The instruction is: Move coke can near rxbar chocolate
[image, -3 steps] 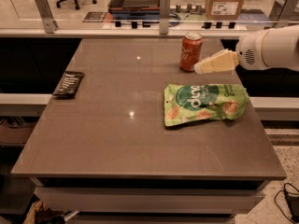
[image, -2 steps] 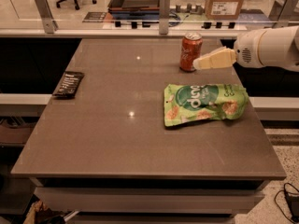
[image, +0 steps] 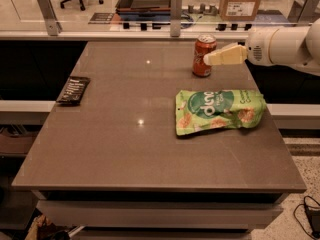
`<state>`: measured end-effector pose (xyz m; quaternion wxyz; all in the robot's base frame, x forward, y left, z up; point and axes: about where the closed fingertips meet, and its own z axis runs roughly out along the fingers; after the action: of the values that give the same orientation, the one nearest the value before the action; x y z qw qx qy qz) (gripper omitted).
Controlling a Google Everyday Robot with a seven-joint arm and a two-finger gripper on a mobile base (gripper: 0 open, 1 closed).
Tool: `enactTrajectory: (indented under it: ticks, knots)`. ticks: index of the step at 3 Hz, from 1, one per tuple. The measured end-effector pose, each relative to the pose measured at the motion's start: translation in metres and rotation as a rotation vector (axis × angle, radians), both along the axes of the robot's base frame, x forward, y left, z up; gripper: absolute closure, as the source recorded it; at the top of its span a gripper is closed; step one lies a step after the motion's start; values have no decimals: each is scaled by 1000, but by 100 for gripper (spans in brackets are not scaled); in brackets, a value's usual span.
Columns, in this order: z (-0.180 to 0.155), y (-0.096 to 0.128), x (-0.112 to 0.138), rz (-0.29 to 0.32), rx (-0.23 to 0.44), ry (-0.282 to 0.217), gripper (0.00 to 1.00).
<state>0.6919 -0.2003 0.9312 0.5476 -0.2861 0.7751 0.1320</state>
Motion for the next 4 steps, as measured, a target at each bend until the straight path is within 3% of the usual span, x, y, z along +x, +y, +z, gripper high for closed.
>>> enactTrajectory:
  ticks: [2,4]
  knots:
    - [-12,23,40,75,39,-31,0]
    - [-24,33,48,73,81,-11,0]
